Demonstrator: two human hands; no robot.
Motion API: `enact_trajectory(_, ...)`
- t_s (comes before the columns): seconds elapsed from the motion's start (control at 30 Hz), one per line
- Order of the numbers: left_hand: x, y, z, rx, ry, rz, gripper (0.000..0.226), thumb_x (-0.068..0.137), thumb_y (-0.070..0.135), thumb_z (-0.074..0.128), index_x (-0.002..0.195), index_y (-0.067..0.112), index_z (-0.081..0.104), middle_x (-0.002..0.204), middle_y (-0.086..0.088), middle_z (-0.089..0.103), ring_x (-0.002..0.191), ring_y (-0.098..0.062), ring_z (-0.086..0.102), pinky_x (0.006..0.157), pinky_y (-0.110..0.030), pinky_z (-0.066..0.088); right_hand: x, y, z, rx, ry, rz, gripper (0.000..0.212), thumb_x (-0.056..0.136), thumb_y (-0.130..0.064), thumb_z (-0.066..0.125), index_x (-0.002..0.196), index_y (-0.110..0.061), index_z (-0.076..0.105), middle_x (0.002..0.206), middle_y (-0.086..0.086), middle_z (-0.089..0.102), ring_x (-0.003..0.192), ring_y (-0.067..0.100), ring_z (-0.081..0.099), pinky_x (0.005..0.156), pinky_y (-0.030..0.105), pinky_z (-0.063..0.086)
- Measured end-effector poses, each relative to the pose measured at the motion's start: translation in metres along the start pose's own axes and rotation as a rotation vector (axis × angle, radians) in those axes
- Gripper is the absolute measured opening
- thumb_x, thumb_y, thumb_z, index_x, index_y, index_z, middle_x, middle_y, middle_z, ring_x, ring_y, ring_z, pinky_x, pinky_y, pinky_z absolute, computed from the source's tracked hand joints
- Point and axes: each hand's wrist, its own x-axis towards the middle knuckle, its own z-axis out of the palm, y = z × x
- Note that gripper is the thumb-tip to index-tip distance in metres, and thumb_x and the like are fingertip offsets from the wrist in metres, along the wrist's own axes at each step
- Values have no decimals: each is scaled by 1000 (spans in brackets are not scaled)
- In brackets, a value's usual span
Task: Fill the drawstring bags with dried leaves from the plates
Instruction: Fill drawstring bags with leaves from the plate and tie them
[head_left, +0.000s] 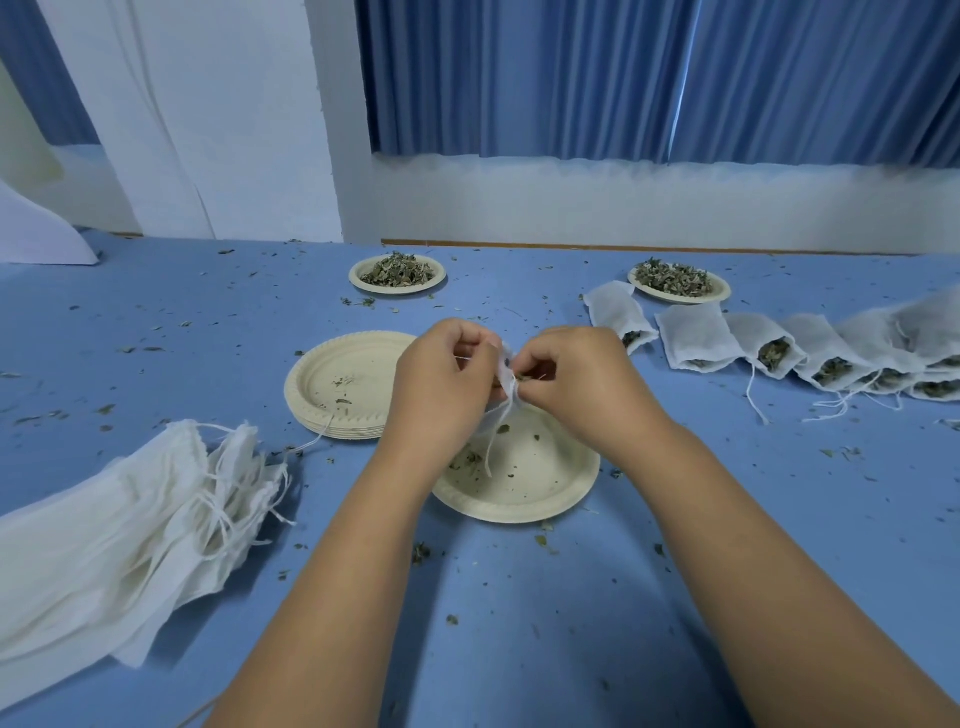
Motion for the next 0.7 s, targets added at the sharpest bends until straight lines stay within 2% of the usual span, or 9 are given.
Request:
enact_trajectory(0.1, -3, 0, 2, 83, -69, 35, 18, 96, 16, 57, 82, 25, 64, 79, 9, 68, 72, -8, 69, 69, -25, 58, 4, -1, 2, -107, -54, -3, 10, 79, -1, 66, 82, -5, 74, 80, 10, 70, 78, 25, 63, 73, 38, 49)
enact_trajectory(0.23, 1, 0, -2, -21, -11, -70, 16, 96, 18, 57, 83, 20, 66, 79, 3, 69, 66, -14, 71, 67, -28, 58, 7, -5, -4, 187, -24, 155, 24, 75, 4, 69, 90, -14, 75, 87, 1, 74, 80, 9, 70, 77, 18, 54)
enact_trajectory(0.33, 3, 2, -4, -139, 11, -139, 14, 95, 16, 60, 83, 17, 68, 82, -7, 72, 69, -21, 72, 68, -32, 59, 10, -7, -8, 289, 35, 169, 29, 72, 6, 70, 78, -21, 63, 80, -2, 73, 73, 7, 70, 72, 20, 56)
enact_trajectory(0.43, 3, 4, -6, -277, 5, -188, 13, 95, 10, 60, 84, 12, 67, 76, -5, 71, 67, -13, 71, 63, -25, 58, 12, -11, -10, 262, 76, 143, 29, 71, 4, 72, 68, -23, 61, 68, -9, 67, 62, -1, 63, 61, 14, 49)
enact_trajectory(0.57, 4, 6, -8, -339, -17, -215, 9, 96, 11, 59, 91, 8, 66, 85, -11, 72, 73, -15, 72, 69, -27, 60, 13, -16, -12, 247, 84, 146, 24, 74, 0, 71, 69, -23, 71, 67, -11, 66, 60, 1, 59, 63, 17, 50)
enact_trajectory(0.7, 4, 5, -10, -335, -1, -222, 12, 96, 14, 60, 96, 4, 67, 92, -16, 74, 84, -24, 73, 82, -35, 60, 12, -18, -18, 389, 46, 162, 23, 80, 2, 71, 79, -21, 72, 71, -9, 69, 62, -2, 63, 64, 12, 52)
